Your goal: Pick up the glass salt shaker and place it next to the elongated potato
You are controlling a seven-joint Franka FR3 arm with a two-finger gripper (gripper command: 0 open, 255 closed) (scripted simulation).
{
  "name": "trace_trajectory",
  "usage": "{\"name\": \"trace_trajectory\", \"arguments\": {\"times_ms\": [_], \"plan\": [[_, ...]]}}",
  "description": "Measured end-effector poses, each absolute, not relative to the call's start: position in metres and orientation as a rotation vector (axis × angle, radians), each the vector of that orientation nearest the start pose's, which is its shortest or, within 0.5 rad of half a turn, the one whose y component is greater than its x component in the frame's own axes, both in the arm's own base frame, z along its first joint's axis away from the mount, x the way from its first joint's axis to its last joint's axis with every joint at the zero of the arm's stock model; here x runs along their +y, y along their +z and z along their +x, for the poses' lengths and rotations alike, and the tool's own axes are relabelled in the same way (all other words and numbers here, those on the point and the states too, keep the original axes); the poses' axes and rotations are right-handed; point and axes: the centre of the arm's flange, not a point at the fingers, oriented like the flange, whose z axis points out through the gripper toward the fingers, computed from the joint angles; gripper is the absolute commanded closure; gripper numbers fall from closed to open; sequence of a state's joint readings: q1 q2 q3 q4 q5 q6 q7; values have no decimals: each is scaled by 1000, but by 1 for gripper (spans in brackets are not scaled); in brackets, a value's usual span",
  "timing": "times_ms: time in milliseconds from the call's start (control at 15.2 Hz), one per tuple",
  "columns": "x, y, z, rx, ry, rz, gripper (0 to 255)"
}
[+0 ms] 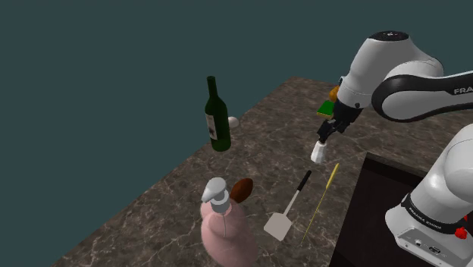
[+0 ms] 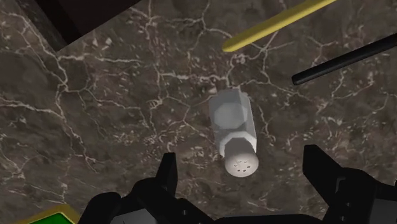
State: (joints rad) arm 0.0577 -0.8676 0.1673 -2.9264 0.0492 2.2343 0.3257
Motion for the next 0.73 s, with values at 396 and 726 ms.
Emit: {"name": "trace_trajectory", "arguments": {"times_ms": [396, 726], "plan": [[65, 355, 296, 290, -335, -3156, 0], [63, 337, 299, 290, -337, -3156, 0]]}}
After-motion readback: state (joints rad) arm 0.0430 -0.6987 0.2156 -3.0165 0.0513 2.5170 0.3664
